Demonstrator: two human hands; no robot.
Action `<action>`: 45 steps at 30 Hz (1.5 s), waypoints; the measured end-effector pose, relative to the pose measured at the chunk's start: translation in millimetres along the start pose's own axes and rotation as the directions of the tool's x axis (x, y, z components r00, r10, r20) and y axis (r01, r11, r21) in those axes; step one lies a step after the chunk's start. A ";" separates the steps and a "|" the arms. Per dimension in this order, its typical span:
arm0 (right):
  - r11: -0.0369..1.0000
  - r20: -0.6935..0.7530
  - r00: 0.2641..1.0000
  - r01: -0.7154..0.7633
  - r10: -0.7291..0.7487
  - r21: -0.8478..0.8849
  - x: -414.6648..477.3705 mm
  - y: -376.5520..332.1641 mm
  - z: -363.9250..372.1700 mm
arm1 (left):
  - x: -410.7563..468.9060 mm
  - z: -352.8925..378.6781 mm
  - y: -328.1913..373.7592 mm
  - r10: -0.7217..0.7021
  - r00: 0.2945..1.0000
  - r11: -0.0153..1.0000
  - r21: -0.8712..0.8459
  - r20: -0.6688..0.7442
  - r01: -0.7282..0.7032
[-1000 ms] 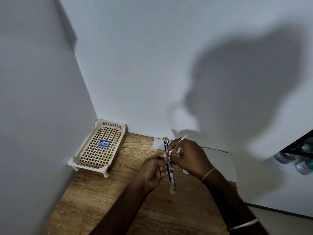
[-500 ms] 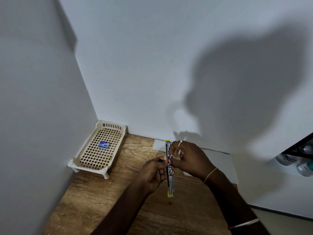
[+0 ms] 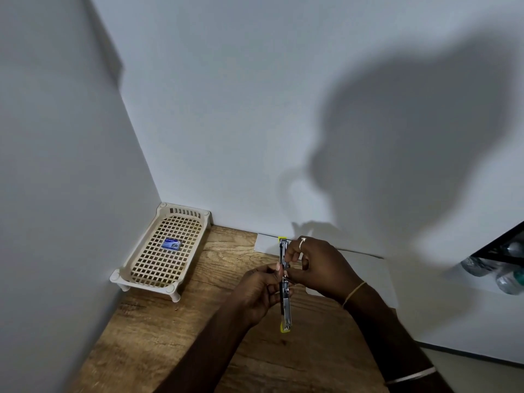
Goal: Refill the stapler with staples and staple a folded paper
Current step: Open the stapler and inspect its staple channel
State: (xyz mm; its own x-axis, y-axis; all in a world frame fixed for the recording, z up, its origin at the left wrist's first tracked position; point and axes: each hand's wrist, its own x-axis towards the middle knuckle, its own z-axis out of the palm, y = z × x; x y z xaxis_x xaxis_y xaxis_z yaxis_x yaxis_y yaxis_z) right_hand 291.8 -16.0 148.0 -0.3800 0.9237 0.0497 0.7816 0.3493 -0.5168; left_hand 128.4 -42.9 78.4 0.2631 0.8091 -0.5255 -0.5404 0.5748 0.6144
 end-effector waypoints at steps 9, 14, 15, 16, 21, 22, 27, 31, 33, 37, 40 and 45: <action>0.993 0.034 0.999 0.026 -0.030 0.117 -0.8 2.4 -5.0 | 3.8 -0.2 -1.8 -0.012 1.000 1.000 0.013 0.005 0.012; 0.979 0.059 0.998 0.019 -0.032 0.205 -1.0 5.0 -8.7 | 7.6 -1.3 -3.8 -0.025 1.000 1.000 0.002 0.015 0.025; 0.975 0.064 0.997 0.016 -0.030 0.220 -0.9 5.8 -9.4 | 7.9 -1.6 -4.5 -0.030 0.999 1.000 -0.001 0.018 0.030; 0.973 0.068 0.997 0.012 -0.029 0.228 -0.9 6.7 -10.4 | 8.3 -2.0 -5.0 -0.033 0.999 0.999 -0.002 0.021 0.033; 0.960 0.067 0.998 -0.005 -0.015 0.279 0.6 12.9 -14.1 | 9.3 -5.7 -7.7 -0.039 0.999 0.999 -0.006 0.025 0.039; 0.955 0.064 0.998 -0.001 -0.018 0.296 0.9 13.9 -13.9 | 9.5 -6.5 -8.5 -0.039 0.999 0.999 -0.008 0.031 0.039; 0.904 -0.013 0.999 -0.040 0.050 0.425 -3.0 20.9 -2.7 | 13.6 -7.5 -14.0 -0.005 0.999 0.997 -0.077 0.035 0.008; 0.788 -0.028 0.979 -0.147 0.204 0.598 -15.7 29.9 13.4 | 16.0 -10.9 -25.2 0.054 0.998 0.979 -0.197 -0.012 -0.056; 0.759 -0.015 0.967 -0.189 0.254 0.623 -24.8 34.4 22.8 | 15.8 -13.6 -33.1 0.070 0.997 0.973 -0.219 -0.046 -0.078; 0.692 0.190 0.919 -0.387 0.347 0.609 -50.4 45.7 44.4 | 16.4 -22.7 -54.0 0.096 0.989 0.956 -0.267 -0.116 -0.124; 0.651 0.385 0.838 -0.544 0.387 0.530 -68.6 48.9 59.1 | 16.5 -31.9 -73.1 0.125 0.978 0.945 -0.279 -0.167 -0.169; 0.703 0.409 0.776 -0.619 0.480 0.349 -81.1 43.0 92.0 | 18.4 -45.4 -100.7 0.164 0.959 0.939 -0.261 -0.232 -0.224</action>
State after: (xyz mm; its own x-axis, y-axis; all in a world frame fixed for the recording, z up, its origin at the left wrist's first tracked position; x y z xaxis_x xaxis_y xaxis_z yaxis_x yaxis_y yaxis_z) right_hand 310.6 -90.4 43.0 -0.1217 0.8202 -0.5589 0.6121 -0.3813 -0.6928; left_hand 151.4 -91.5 -19.9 -0.0216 0.8416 -0.5396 -0.7747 0.3271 0.5411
